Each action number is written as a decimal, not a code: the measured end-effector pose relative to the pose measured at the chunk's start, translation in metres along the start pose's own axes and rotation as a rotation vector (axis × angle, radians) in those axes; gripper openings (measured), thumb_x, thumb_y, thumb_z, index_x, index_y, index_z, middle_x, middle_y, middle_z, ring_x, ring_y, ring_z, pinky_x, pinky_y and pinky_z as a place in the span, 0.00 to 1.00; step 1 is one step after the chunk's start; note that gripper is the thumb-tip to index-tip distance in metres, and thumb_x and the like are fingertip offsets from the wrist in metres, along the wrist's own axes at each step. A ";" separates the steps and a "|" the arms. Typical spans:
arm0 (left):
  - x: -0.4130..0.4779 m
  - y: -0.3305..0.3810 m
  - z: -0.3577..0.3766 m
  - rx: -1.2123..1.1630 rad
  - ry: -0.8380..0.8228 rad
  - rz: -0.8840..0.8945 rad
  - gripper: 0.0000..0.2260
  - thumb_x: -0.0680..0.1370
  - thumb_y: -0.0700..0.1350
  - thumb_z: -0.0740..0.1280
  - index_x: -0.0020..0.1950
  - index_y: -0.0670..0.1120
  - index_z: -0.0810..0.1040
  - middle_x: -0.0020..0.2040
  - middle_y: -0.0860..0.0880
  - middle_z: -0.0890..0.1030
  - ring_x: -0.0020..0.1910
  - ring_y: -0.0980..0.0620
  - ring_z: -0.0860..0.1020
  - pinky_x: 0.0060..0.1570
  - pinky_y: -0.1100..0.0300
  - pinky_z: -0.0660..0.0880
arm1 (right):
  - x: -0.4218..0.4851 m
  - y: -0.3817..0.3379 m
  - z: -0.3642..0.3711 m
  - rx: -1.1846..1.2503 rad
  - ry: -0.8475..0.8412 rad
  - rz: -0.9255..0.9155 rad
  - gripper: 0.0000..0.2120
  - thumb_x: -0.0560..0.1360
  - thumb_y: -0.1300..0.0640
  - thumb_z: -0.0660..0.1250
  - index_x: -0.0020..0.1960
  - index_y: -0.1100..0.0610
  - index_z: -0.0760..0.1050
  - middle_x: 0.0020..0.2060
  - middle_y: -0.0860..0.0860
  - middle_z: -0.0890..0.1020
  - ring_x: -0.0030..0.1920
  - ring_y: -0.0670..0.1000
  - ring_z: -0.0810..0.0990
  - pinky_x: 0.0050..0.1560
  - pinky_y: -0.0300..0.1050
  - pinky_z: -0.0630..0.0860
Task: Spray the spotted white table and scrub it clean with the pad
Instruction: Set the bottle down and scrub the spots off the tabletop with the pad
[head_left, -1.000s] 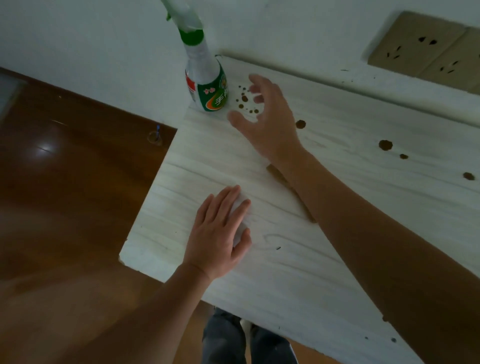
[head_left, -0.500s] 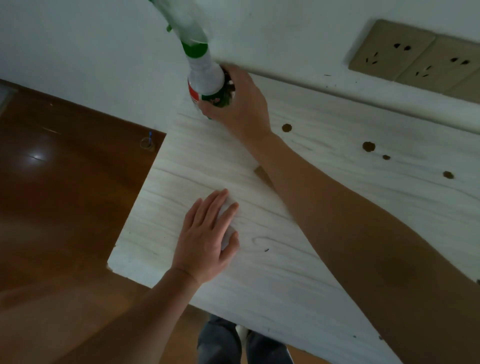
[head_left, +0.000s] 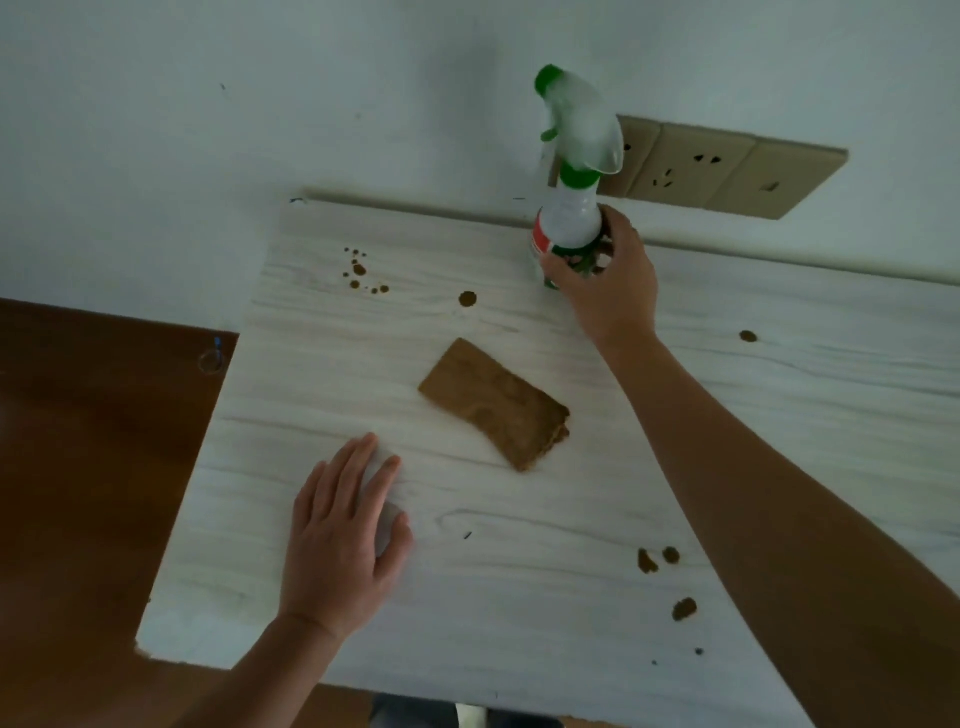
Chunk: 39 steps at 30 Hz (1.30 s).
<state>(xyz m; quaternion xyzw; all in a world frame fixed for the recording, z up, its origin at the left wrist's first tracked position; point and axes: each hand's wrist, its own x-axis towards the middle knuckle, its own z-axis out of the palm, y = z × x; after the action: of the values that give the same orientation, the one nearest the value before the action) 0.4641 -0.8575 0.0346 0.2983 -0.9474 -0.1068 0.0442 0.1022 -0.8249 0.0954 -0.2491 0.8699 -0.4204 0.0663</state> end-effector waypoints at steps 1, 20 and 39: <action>0.000 0.000 0.000 0.002 0.000 0.000 0.26 0.80 0.56 0.58 0.75 0.45 0.73 0.80 0.43 0.67 0.80 0.42 0.64 0.77 0.40 0.62 | 0.000 0.003 0.001 0.025 -0.005 0.026 0.35 0.69 0.40 0.75 0.72 0.49 0.68 0.62 0.45 0.78 0.60 0.45 0.77 0.60 0.46 0.77; 0.001 -0.007 -0.005 -0.069 -0.048 0.035 0.23 0.83 0.53 0.59 0.77 0.46 0.71 0.80 0.43 0.66 0.81 0.45 0.62 0.78 0.42 0.61 | -0.150 0.001 0.026 -0.511 -0.264 -0.236 0.22 0.77 0.51 0.67 0.70 0.51 0.73 0.59 0.52 0.74 0.57 0.54 0.72 0.57 0.51 0.72; 0.018 -0.098 -0.021 -0.042 -0.026 0.111 0.24 0.84 0.52 0.59 0.79 0.46 0.68 0.81 0.43 0.64 0.83 0.45 0.58 0.80 0.39 0.56 | -0.115 -0.061 0.105 -0.593 -0.327 -0.308 0.23 0.80 0.49 0.60 0.75 0.51 0.66 0.61 0.57 0.70 0.56 0.56 0.72 0.48 0.50 0.78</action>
<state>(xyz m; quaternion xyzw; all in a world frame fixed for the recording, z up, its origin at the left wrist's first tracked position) 0.5071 -0.9499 0.0331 0.2430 -0.9606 -0.1279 0.0438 0.2589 -0.8738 0.0645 -0.4491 0.8843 -0.1098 0.0652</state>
